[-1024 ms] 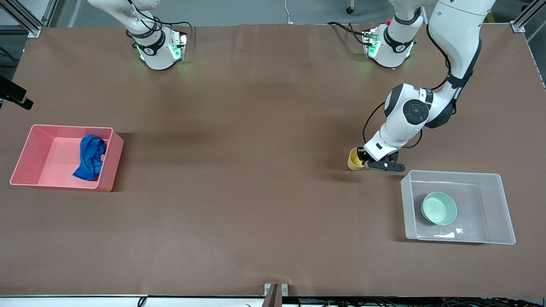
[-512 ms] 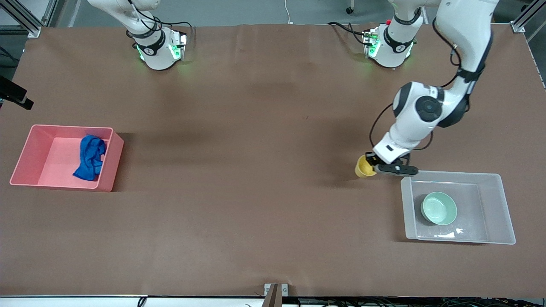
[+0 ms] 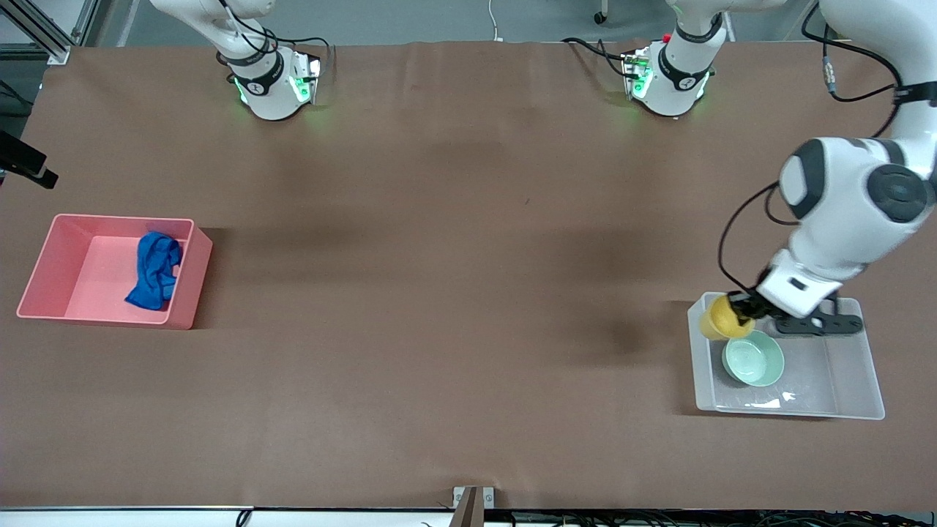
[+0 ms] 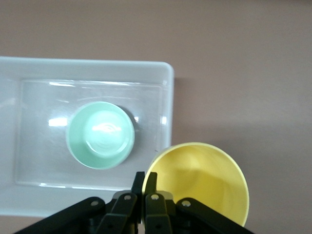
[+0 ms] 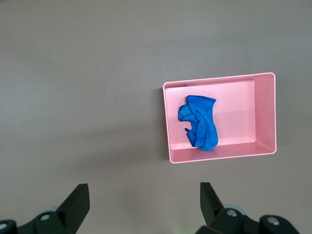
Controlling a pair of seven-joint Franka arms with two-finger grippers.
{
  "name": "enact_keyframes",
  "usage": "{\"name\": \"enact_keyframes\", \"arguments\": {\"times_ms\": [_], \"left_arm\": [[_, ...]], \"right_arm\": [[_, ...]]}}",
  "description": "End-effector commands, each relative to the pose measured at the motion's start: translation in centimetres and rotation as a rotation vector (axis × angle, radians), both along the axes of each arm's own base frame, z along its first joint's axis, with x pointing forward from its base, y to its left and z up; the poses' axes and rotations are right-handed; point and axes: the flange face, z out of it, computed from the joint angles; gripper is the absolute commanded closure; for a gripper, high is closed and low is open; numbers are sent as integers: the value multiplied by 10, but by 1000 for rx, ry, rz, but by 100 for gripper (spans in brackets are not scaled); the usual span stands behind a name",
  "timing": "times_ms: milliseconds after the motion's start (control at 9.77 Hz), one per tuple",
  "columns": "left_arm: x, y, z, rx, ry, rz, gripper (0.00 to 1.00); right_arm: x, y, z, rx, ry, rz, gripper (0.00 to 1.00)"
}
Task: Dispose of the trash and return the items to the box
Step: 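Carry the yellow cup with the left gripper and set it in the bowl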
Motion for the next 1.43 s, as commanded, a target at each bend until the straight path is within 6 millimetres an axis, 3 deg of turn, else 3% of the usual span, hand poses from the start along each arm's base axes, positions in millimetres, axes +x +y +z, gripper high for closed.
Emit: {"name": "enact_keyframes", "arguments": {"times_ms": [0, 205, 307, 512, 819, 921, 1126, 1331], "left_arm": [[28, 50, -53, -27, 45, -46, 100], [35, 86, -84, -8, 66, -89, 99], [32, 108, -117, -8, 106, -102, 99], [34, 107, -137, -31, 116, -119, 99], [46, 108, -143, -6, 58, -116, 96], [46, 107, -142, -4, 51, -113, 86], [48, 95, -136, -12, 42, -95, 2], [49, 97, -96, -8, -2, -101, 0]], "right_arm": [[0, -1, 3, -6, 3, 1, 0], [-1, -1, 4, -6, 3, 1, 0], [-1, -1, 3, -6, 5, 1, 0], [-1, -1, 3, -6, 5, 1, 0], [-1, -1, 3, -6, 5, 1, 0], [-1, -1, 3, -6, 5, 1, 0], [-1, -1, 3, -6, 5, 1, 0], [-1, -1, 3, -6, 5, 1, 0]]}}
